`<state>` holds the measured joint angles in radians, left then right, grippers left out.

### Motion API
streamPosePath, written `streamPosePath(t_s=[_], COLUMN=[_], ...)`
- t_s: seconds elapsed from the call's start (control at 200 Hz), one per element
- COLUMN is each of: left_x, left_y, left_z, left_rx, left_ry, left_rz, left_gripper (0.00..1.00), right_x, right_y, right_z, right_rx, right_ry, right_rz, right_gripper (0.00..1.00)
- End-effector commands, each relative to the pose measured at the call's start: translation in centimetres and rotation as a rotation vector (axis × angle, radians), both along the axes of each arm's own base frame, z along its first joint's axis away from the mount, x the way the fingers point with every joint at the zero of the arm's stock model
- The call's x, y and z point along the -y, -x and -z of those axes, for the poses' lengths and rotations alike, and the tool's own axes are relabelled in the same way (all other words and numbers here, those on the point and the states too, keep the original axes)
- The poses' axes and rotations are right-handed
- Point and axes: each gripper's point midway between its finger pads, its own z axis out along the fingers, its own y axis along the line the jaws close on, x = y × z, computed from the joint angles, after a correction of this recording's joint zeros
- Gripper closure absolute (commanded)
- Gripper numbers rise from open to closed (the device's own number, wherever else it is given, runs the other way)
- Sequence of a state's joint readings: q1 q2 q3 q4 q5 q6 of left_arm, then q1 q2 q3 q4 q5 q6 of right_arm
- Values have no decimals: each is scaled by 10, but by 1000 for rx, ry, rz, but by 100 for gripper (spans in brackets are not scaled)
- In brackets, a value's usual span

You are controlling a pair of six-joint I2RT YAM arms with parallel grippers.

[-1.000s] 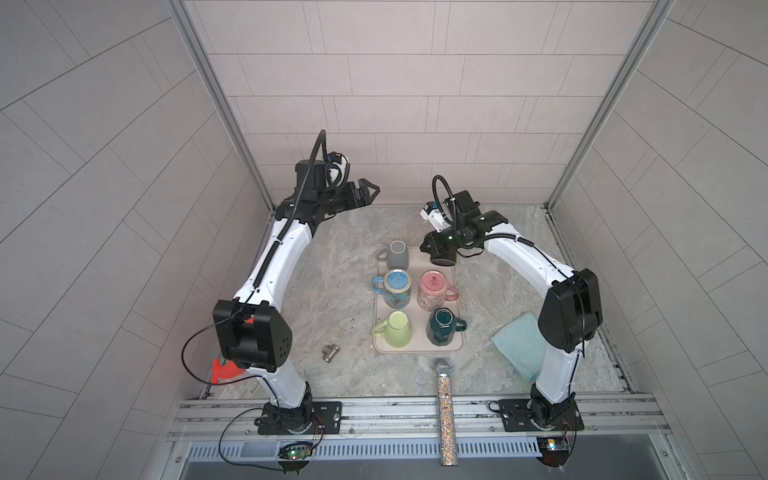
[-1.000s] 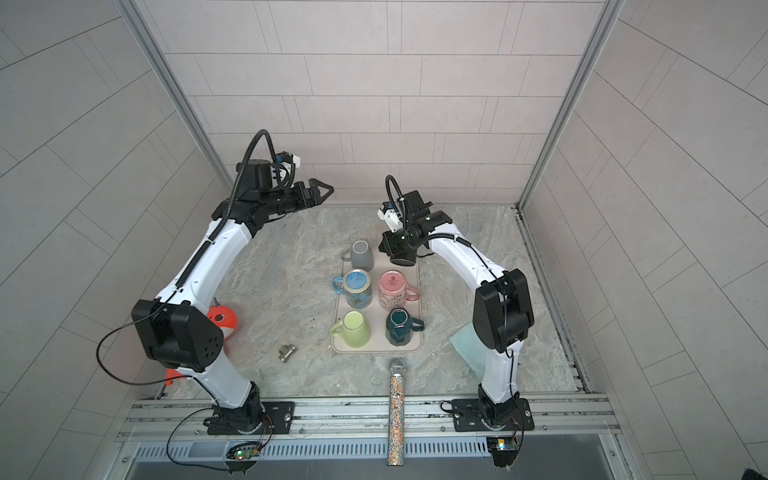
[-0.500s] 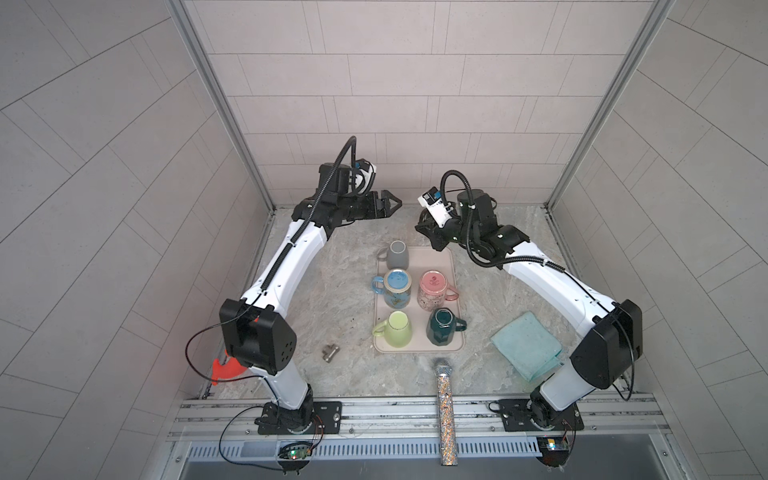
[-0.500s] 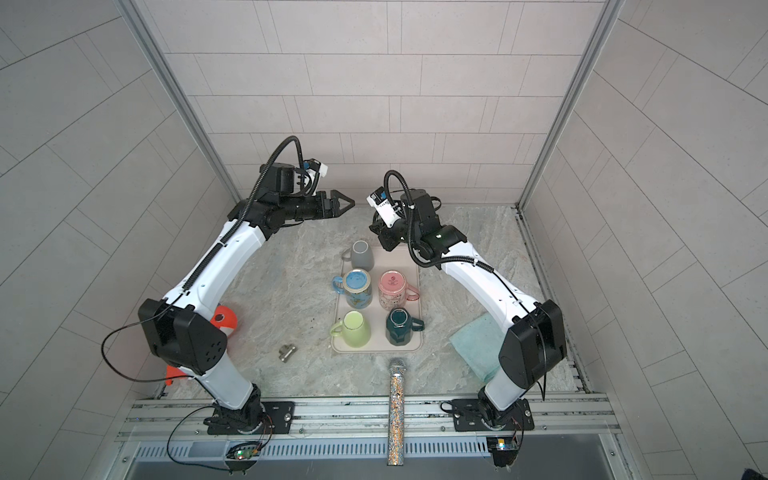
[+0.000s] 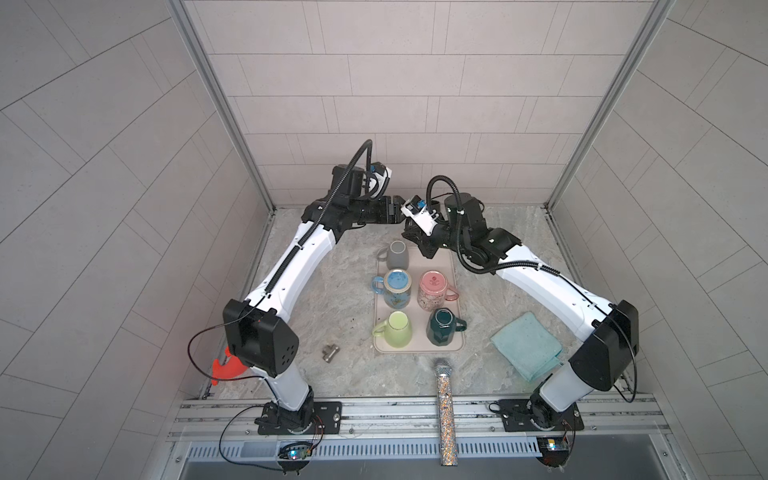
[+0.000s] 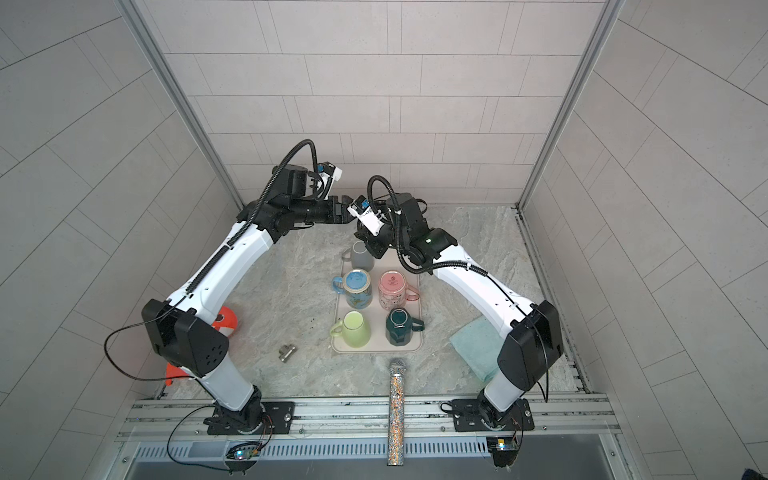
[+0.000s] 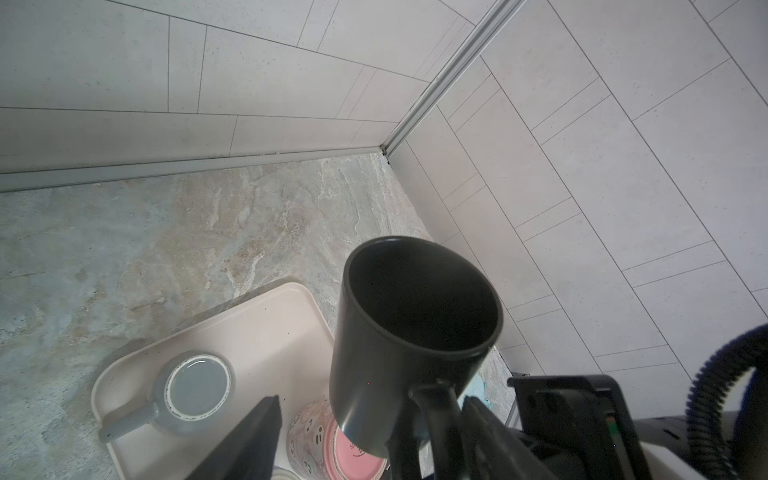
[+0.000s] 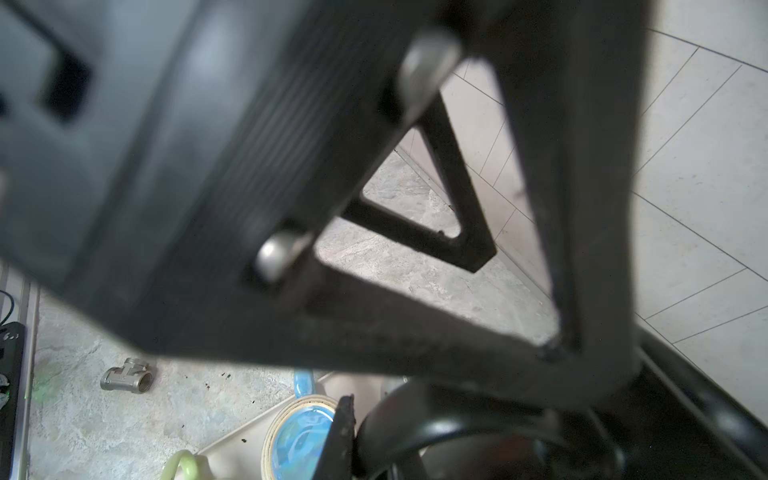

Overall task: Turn the mug right side up
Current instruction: 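Carry the black mug toward the left gripper while the left arm reaches toward it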

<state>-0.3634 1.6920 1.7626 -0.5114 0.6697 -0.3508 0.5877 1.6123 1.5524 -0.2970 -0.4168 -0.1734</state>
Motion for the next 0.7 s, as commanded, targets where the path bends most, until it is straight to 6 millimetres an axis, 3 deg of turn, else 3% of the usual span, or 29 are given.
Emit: streamPosePath(t_s=[0.0, 0.275, 0.695], left_x=[3, 7, 8], left_y=[13, 21, 18], left_z=[-15, -9, 6], left_rx=[36, 27, 1], left_ry=[-9, -50, -116], left_rz=[29, 54, 47], left_gripper=[30, 40, 45], right_x=[-3, -9, -19], right_y=[-8, -13, -7], right_z=[-39, -36, -36], right_rx=[138, 120, 108], right_ry=[-32, -29, -32], right_rz=[-6, -16, -56], right_gripper=[100, 100, 100])
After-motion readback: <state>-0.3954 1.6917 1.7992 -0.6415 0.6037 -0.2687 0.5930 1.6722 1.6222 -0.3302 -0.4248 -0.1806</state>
